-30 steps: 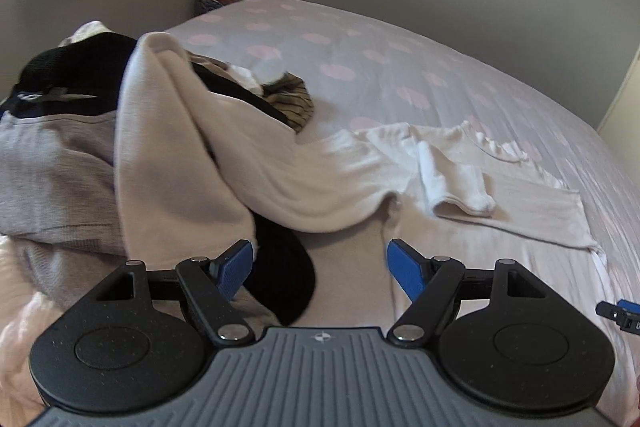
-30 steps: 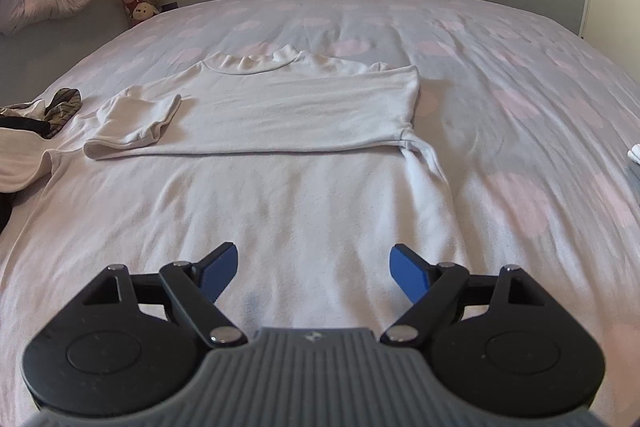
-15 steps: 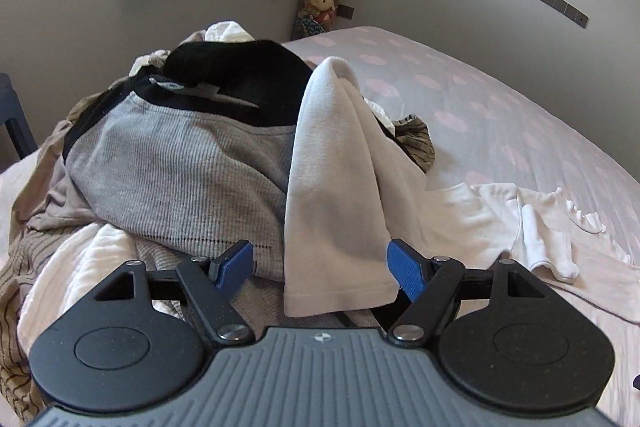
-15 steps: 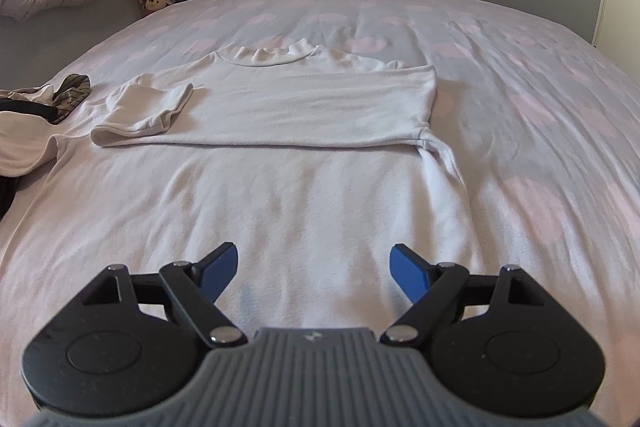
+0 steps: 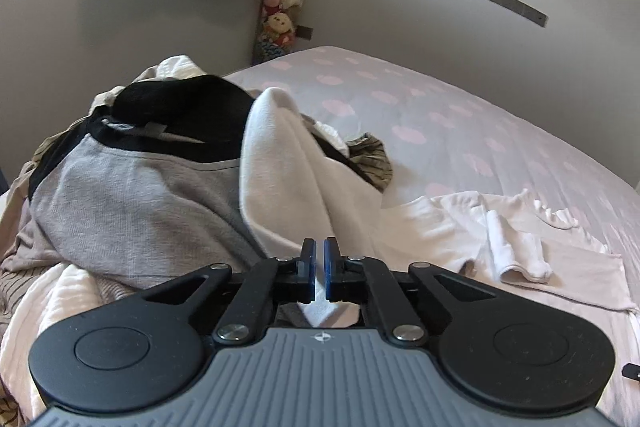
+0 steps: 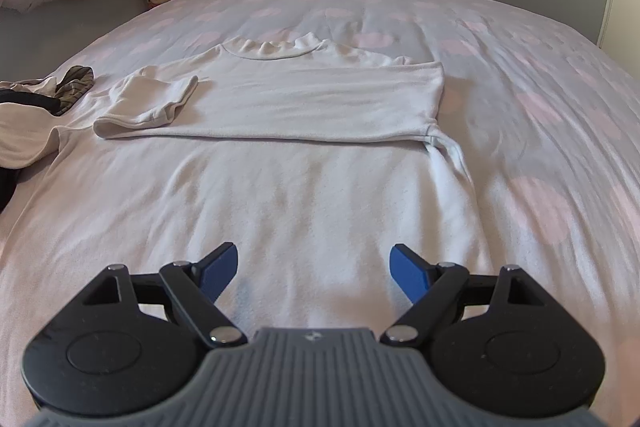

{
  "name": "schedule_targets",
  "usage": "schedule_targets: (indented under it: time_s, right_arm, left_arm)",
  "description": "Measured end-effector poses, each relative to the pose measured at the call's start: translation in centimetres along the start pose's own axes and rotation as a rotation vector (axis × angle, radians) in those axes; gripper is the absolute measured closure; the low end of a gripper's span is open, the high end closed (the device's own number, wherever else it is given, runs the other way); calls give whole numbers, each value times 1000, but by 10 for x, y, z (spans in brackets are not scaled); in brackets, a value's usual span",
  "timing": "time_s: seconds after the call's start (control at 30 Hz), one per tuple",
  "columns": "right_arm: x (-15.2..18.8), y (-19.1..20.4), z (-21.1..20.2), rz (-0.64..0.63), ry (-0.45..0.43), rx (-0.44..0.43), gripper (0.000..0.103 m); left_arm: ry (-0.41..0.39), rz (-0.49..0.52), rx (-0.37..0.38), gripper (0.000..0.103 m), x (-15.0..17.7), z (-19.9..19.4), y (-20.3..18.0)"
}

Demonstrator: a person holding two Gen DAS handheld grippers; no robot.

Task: Fold clothes
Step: 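Grasp the draped white shirt half with the left gripper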

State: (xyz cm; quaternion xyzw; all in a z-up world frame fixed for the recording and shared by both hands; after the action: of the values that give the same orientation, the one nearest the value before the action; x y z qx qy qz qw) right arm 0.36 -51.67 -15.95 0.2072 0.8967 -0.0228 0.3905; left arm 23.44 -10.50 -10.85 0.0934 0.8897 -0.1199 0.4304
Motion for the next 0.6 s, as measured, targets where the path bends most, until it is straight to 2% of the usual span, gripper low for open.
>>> schedule_targets:
  time_s: [0.23,0.4,0.6]
  right_arm:
    - [1,7,3,-35,5,-20,18]
    - [1,11,6,-52,5,-35,18]
    - [0,11,11,-46,7,-54,18]
  left_arm:
    - [17,155,195,102,8,-2,-55]
    - [66,223,313,102,22,1,-89]
    - [110,310,373,102,39,4,-113]
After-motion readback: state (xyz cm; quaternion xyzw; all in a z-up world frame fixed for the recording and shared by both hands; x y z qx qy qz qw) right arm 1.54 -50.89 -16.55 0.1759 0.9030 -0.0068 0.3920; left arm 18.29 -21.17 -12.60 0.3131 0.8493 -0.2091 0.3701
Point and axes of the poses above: each gripper's, at about its wrist camera, not at the fingertips, and z roughly the way its jaws point, y to its left, x to its underside, the point moved 3 cm from there along z, roughly the way its jaws point, and after that the axes turned 6 degrees about -x, right-handed, at the moved point
